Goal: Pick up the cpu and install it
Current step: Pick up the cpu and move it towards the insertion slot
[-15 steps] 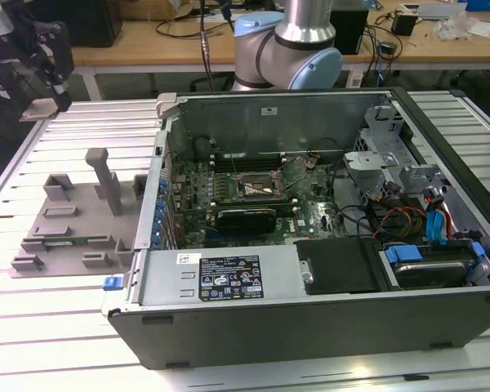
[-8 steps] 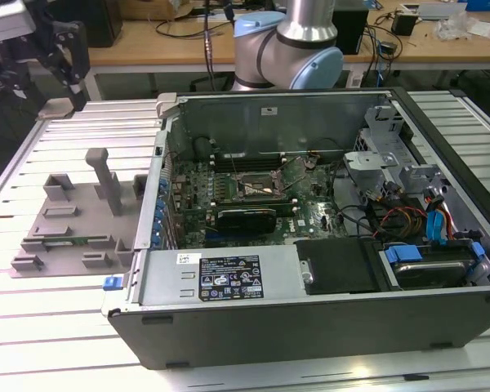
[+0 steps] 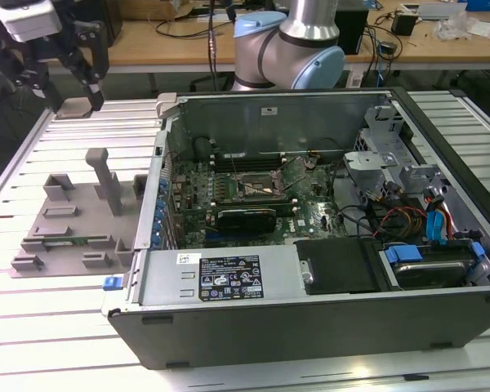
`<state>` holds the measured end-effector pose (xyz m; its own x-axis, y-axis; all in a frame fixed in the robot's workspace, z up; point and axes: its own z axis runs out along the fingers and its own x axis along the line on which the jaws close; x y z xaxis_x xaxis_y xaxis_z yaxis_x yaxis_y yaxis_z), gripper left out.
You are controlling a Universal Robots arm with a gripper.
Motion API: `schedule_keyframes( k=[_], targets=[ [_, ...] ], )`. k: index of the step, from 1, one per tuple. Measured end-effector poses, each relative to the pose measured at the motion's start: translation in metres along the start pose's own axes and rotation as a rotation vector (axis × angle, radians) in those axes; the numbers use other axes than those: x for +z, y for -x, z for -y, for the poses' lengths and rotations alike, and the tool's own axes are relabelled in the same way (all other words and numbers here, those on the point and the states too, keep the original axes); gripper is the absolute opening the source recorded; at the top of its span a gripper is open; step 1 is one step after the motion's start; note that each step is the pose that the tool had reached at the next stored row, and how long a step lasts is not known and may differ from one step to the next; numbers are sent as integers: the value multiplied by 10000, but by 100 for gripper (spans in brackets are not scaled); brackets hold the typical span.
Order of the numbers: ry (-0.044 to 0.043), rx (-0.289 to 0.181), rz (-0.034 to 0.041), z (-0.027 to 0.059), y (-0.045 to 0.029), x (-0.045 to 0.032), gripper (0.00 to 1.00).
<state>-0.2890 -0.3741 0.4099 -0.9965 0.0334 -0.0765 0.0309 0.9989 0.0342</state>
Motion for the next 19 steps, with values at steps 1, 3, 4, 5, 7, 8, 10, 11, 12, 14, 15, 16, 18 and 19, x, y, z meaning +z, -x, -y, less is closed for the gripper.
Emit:
schedule_keyframes(
  k=[1,3,4,5,7,8,10,11,12,14,15,16,18,19],
  targets=[
    [0,0,0,0,30,2,55],
    [0,0,-1,-1,86,6,55],
    [-1,-1,-2,-1,127,9,55],
    [-1,-1,-3,-1,160,11,55],
    [0,0,-3,-2,226,17,55],
    [0,1,-3,-3,278,21,55],
    [-1,-1,-5,-3,368,28,55],
    [-1,-2,-5,-3,395,30,55],
    [0,0,-5,-4,440,33,55],
    [0,1,-5,-4,493,38,55],
    [-1,0,-5,-5,522,40,55],
    [-1,-1,-6,-5,551,42,55],
    [-1,0,-6,-6,640,49,55],
    [-1,0,-7,-7,664,50,55]
  ],
)
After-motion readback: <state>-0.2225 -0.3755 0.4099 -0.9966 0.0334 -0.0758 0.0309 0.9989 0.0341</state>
